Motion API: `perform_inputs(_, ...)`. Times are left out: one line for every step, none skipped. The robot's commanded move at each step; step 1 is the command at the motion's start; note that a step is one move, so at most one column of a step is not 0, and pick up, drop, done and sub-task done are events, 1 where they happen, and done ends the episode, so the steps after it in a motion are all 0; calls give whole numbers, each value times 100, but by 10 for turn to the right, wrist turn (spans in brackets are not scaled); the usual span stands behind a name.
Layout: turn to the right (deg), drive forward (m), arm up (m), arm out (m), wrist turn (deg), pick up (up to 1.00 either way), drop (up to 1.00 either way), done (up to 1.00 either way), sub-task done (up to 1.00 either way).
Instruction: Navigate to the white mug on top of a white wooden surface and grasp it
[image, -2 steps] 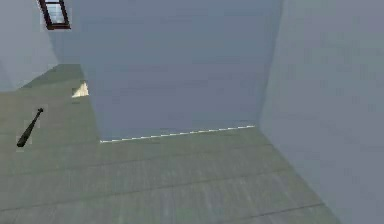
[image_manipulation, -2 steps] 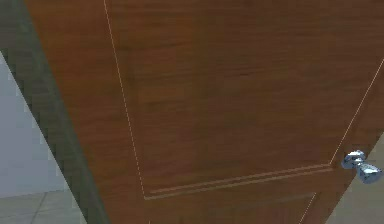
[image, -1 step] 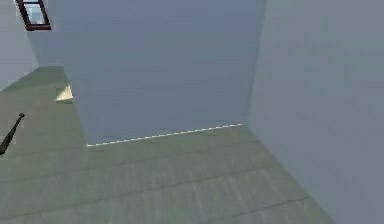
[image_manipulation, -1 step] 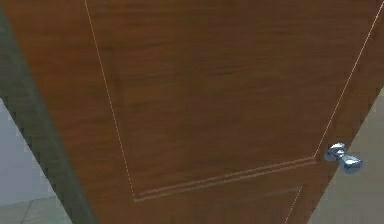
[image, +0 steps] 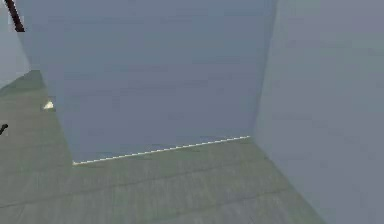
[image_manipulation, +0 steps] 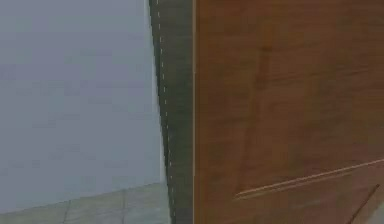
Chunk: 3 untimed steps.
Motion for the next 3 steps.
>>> perform_inputs(-450,0,0,0,0,0,0,0,0)
perform_inputs(-270,0,0,0,0,0,0,0,0)
perform_inputs(0,40,0,0,0,0,0,0,0)
